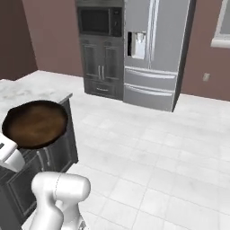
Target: Move the pot and pan from the stove into the sink.
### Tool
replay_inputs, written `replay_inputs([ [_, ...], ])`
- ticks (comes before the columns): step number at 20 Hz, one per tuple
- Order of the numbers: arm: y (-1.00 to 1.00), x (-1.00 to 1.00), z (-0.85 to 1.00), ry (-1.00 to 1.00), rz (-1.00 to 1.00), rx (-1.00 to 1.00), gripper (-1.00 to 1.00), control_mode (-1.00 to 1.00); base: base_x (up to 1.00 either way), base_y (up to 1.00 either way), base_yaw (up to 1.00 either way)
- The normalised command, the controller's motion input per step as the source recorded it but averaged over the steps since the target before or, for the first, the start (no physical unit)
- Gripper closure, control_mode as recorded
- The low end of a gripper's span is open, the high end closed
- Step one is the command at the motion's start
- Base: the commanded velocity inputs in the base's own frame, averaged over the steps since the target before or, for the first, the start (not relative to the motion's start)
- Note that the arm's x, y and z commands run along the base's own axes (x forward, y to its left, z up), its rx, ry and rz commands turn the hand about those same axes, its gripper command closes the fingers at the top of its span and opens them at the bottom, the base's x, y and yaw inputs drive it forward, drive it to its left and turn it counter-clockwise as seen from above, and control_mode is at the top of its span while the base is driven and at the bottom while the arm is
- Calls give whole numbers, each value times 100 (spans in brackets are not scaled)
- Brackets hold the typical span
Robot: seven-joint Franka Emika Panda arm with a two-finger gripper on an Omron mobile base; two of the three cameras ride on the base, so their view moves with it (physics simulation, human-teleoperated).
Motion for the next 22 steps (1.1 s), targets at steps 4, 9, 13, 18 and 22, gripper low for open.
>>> replay_inputs([
  [4, 0, 0, 0, 0, 0, 0, 100, 100, 0, -20, -48],
  [9, 0, 0, 0, 0, 0, 0, 100, 100, 0, -20, -48],
  [13, 0, 0, 0, 0, 0, 0, 100, 100, 0, -20, -48],
  [18, 0, 0, 0, 0, 0, 0, 100, 100, 1, -19, -48],
  [22, 0, 0, 0, 0, 0, 0, 100, 100, 0, -21, -48],
])
